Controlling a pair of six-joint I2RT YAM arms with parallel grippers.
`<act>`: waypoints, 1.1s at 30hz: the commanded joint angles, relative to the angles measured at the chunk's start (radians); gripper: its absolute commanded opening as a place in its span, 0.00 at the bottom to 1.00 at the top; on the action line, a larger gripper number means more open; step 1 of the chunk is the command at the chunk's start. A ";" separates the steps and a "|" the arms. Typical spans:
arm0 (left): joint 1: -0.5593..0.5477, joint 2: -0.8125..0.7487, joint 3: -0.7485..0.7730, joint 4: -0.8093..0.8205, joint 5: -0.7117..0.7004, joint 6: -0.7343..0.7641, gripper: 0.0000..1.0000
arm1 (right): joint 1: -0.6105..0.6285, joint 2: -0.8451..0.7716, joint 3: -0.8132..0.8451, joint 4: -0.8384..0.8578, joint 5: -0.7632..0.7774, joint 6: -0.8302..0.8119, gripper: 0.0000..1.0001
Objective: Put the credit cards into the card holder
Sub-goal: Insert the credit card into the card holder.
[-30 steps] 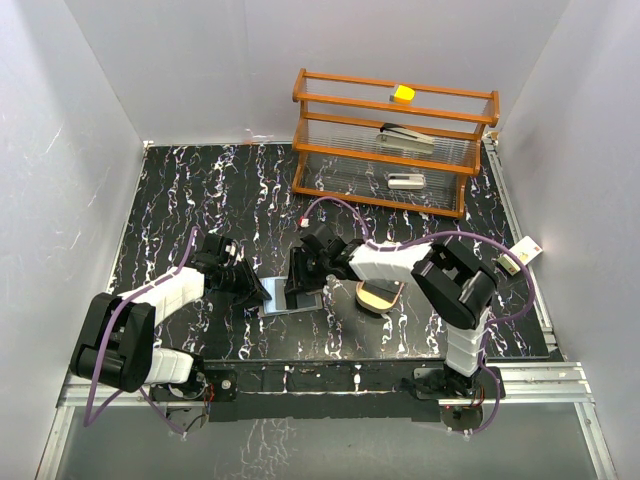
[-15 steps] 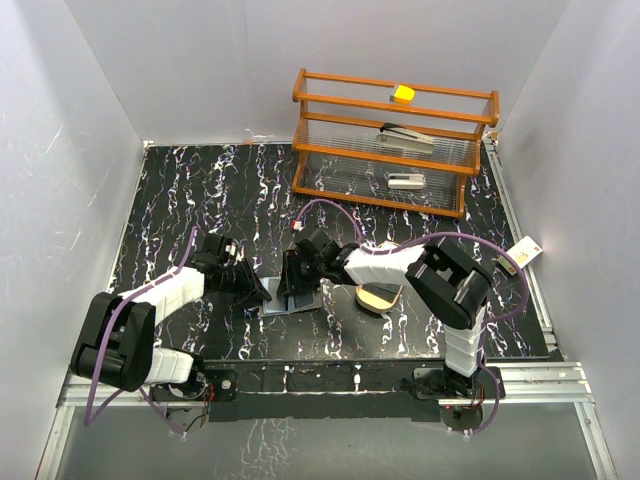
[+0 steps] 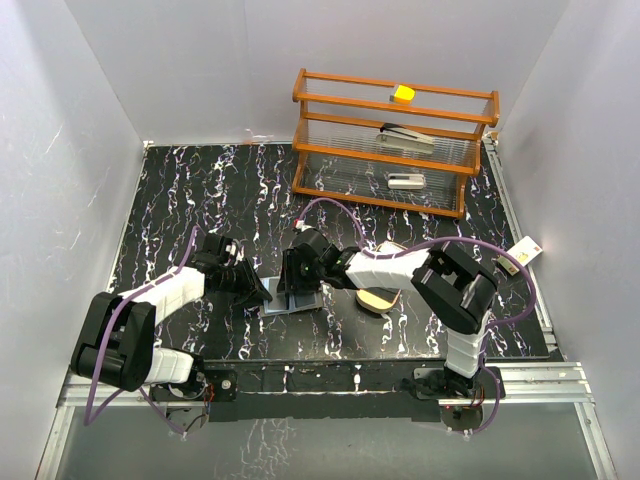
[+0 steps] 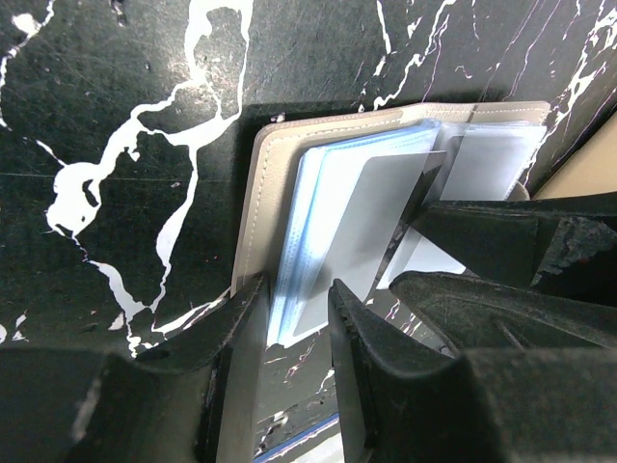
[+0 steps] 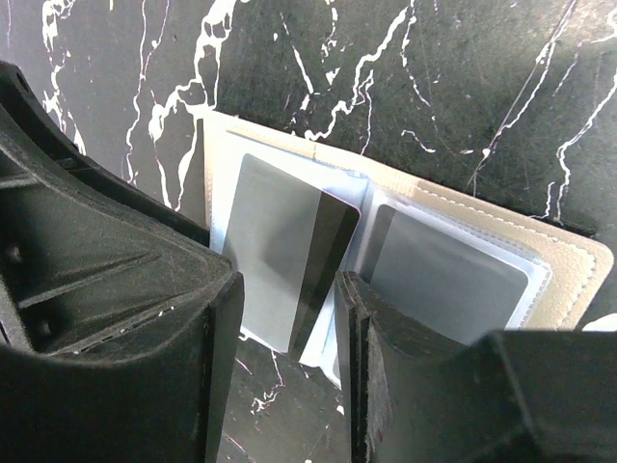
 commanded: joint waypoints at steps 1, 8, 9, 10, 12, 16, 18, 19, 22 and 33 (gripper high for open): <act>-0.003 0.005 0.020 -0.017 -0.009 0.012 0.30 | 0.003 -0.007 0.010 0.030 0.041 0.017 0.42; -0.004 0.017 0.018 -0.010 -0.002 0.017 0.28 | 0.009 0.009 0.010 0.092 0.005 0.007 0.41; -0.003 0.020 0.019 -0.006 0.002 0.017 0.28 | 0.009 0.005 0.000 0.118 -0.008 0.002 0.40; -0.004 0.021 0.018 0.001 0.008 0.018 0.28 | 0.009 0.000 -0.011 0.142 -0.022 -0.008 0.38; -0.003 0.022 0.017 0.011 0.018 0.017 0.28 | 0.009 -0.006 -0.026 0.191 -0.039 -0.034 0.37; -0.003 0.049 0.031 0.010 0.034 0.029 0.28 | 0.009 0.004 -0.039 0.260 -0.084 -0.064 0.35; -0.003 0.057 0.037 0.008 0.035 0.035 0.28 | 0.009 0.010 -0.040 0.274 -0.099 -0.064 0.35; -0.004 0.057 0.040 0.008 0.040 0.035 0.28 | 0.009 0.009 -0.040 0.275 -0.101 -0.064 0.35; -0.003 0.049 0.045 0.010 0.043 0.035 0.28 | 0.009 -0.011 -0.035 0.244 -0.086 -0.082 0.36; -0.004 -0.051 0.078 -0.054 0.001 0.034 0.39 | -0.009 -0.186 0.040 -0.143 0.130 -0.281 0.42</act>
